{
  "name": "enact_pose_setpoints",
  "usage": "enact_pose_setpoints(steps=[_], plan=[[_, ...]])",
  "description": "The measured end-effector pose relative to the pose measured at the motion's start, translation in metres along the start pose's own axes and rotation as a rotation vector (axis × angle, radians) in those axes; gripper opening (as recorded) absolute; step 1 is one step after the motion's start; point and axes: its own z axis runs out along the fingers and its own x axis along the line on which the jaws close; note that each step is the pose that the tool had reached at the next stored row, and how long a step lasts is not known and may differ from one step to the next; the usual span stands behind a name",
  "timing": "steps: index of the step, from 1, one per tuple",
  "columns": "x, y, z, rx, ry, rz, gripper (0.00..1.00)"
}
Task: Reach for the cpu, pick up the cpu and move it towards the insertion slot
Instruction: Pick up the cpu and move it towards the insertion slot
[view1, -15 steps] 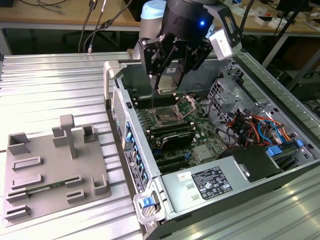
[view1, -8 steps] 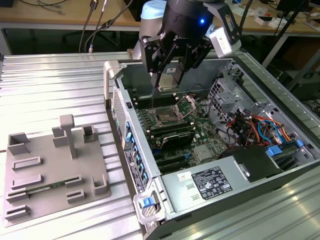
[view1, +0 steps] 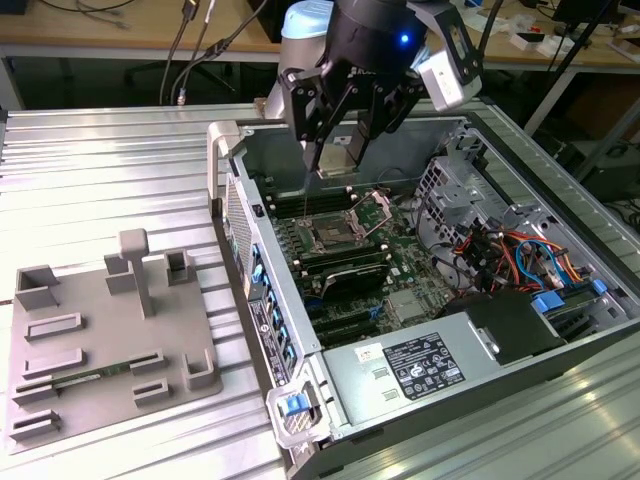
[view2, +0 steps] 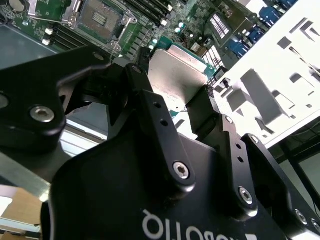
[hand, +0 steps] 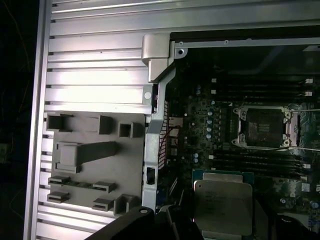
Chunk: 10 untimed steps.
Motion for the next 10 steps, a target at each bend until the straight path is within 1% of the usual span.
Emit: enact_pose_setpoints(steps=[3,8,10], plan=[[-0.0013,0.0014,0.0000,0.0000,-0.0001,0.000,0.55],[-0.0122,0.0041,0.0001,0.0000,0.0000,0.000,0.55],[-0.0176,0.0049,0.0001,0.0000,0.0000,0.000,0.55]])
